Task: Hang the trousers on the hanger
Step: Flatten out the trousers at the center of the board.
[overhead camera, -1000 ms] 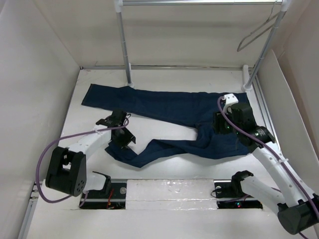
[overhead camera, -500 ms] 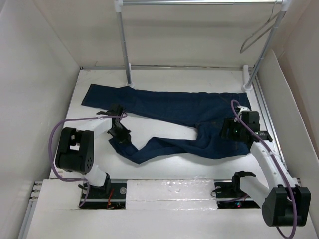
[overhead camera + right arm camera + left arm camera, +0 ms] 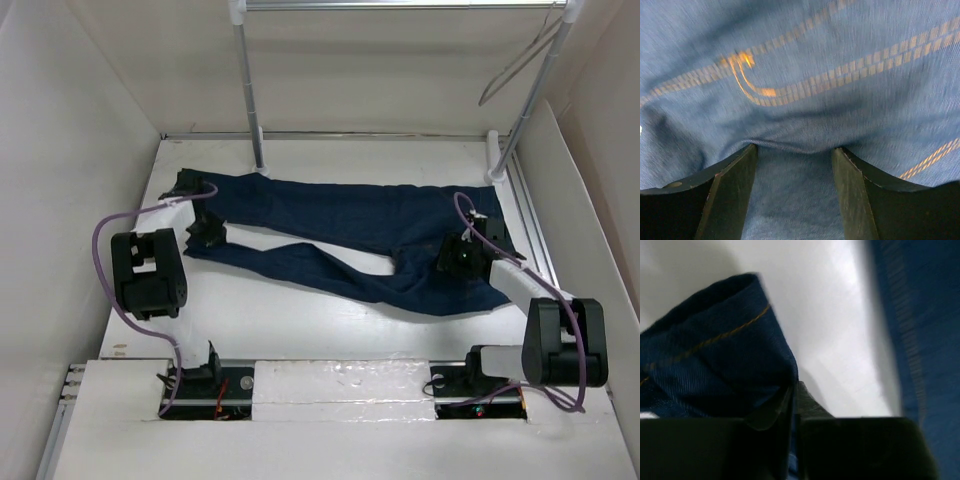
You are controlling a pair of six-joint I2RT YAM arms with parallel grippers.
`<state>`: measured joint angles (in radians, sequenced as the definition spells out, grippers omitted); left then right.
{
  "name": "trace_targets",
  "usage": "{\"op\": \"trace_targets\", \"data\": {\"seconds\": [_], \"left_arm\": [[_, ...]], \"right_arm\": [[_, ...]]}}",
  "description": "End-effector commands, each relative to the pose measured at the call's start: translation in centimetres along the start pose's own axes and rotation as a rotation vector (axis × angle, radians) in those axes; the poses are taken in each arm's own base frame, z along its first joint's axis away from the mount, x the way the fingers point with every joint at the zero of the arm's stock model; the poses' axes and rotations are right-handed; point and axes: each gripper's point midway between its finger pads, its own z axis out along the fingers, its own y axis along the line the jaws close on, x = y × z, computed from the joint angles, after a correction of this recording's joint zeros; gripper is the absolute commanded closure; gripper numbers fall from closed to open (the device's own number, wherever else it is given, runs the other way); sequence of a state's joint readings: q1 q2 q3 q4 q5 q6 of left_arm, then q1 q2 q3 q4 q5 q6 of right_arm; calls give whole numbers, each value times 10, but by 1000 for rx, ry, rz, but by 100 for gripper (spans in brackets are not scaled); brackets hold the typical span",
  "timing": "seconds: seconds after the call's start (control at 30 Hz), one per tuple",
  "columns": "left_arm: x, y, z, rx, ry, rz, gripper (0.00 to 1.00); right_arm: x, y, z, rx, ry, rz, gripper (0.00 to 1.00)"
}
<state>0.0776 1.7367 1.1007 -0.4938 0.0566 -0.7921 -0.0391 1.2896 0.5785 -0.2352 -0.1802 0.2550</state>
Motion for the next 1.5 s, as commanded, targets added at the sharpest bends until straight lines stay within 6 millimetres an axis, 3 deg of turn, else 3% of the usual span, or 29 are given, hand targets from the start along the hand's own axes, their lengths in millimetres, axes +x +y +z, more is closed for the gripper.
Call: {"op": "trace_targets", "data": {"seconds": [0.0, 0.07, 0.1, 0.2, 0.27, 0.3, 0.37, 0.5, 0.6, 0.73, 0.97, 1.13, 1.2, 1.27, 1.37, 1.47], "left_arm": [[-50, -30, -31, 42, -178, 72, 91], [-48, -34, -47, 60, -193, 88, 70], [-46, -32, -57, 76, -205, 88, 49], [-36, -7, -68, 65, -213, 39, 36], [-39, 5, -76, 65, -249, 2, 35], [-40, 20, -85, 50, -300, -33, 38], [-39, 22, -87, 53, -309, -50, 39], [-25, 43, -60, -13, -244, -90, 42], [-27, 44, -47, -6, -241, -113, 42], [-42, 26, -48, 60, -282, -137, 42], [-51, 37, -31, -57, -276, -114, 49], [-50, 31, -17, -49, -246, -107, 66], [-49, 34, -13, -63, -242, -103, 81], [-52, 33, -14, -61, -250, -101, 100], [-58, 27, -33, -37, -277, -94, 100], [-60, 29, -70, -22, -327, -86, 100]], "right_arm": [[-56, 12, 1, -25, -159, -10, 34], [-61, 9, 1, -20, -163, -12, 34], [-65, 11, -1, -24, -173, -18, 34], [-66, 11, -7, -22, -186, -27, 34], [-67, 10, -13, -23, -198, -33, 34], [-69, 13, -20, -32, -213, -49, 34], [-72, 15, -28, -39, -230, -71, 34], [-73, 24, -45, -62, -250, -119, 34], [-67, 31, -52, -87, -260, -140, 34], [-55, 39, -55, -107, -224, -194, 34], [-55, 37, -64, -90, -246, -206, 34], [-57, 39, -67, -93, -242, -205, 34], [-59, 40, -70, -97, -251, -203, 33], [-61, 42, -73, -104, -257, -207, 34], [-58, 45, -75, -121, -249, -210, 33], [-53, 47, -75, -128, -240, -229, 34]]}}
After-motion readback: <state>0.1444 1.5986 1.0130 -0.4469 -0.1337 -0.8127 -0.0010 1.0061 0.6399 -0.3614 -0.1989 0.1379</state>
